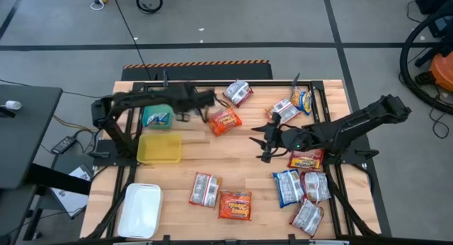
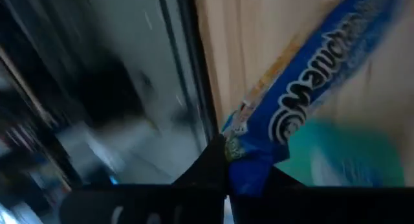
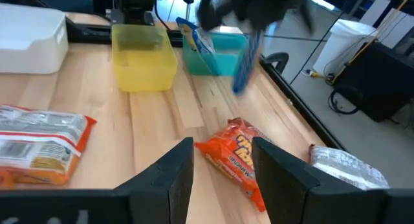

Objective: Sort Maruchan noodles
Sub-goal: Put the blue noodle pack into the green bin, then put the blue noodle pack into the blue bin

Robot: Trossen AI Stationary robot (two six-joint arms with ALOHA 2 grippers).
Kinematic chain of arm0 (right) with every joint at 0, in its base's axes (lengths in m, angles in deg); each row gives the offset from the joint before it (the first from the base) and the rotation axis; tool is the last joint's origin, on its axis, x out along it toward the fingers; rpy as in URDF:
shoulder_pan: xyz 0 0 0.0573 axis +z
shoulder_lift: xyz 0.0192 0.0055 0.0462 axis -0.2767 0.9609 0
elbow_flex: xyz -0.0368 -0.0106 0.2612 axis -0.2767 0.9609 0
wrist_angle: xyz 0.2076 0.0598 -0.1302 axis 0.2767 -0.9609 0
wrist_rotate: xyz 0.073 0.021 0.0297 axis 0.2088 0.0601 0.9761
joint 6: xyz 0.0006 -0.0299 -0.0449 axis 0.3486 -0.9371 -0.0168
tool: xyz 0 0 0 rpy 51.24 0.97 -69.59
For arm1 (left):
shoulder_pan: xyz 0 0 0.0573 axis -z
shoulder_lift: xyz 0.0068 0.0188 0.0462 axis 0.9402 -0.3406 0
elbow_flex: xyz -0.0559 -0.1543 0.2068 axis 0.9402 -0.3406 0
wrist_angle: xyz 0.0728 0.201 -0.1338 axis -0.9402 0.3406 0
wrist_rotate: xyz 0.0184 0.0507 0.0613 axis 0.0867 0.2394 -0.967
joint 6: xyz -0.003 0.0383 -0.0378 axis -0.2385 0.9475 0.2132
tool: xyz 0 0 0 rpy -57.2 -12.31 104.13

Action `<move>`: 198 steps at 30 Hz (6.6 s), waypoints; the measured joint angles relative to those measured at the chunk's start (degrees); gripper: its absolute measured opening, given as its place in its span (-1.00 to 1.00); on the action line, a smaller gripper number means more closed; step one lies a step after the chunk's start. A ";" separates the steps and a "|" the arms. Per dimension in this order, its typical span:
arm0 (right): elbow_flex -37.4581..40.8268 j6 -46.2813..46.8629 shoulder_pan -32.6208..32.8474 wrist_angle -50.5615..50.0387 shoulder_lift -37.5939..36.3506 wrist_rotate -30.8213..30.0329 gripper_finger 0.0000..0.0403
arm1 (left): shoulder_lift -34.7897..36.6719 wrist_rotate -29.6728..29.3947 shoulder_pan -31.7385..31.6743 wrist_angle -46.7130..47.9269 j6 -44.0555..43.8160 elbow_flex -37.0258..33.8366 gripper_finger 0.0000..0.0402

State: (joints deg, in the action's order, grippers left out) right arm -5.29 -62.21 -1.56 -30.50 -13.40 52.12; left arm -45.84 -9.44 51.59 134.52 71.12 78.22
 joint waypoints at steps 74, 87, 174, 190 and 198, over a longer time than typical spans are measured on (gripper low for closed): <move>0.01 17.65 -24.76 -40.68 1.74 0.02 -0.18 | 28.34 42.48 2.70 -15.66 -20.01 -7.94 -0.62; -3.46 17.01 -49.23 -47.62 13.36 12.80 0.04 | 39.68 42.89 22.95 -51.69 -18.32 -29.66 -0.70; -10.32 33.40 -8.38 -12.98 11.38 20.46 -0.97 | -2.03 22.37 24.74 -91.55 1.45 -27.20 0.54; -10.36 33.63 -6.65 -12.45 12.22 22.89 -0.96 | -2.90 26.92 24.30 -90.96 3.04 -26.62 0.54; -10.36 31.27 -6.76 -10.80 12.22 21.99 -0.96 | -2.90 30.59 21.63 -93.37 -4.99 -26.61 0.35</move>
State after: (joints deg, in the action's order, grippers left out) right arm -15.65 -30.94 -8.32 -41.29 -1.17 74.11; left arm -48.74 21.15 73.22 41.14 66.12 51.61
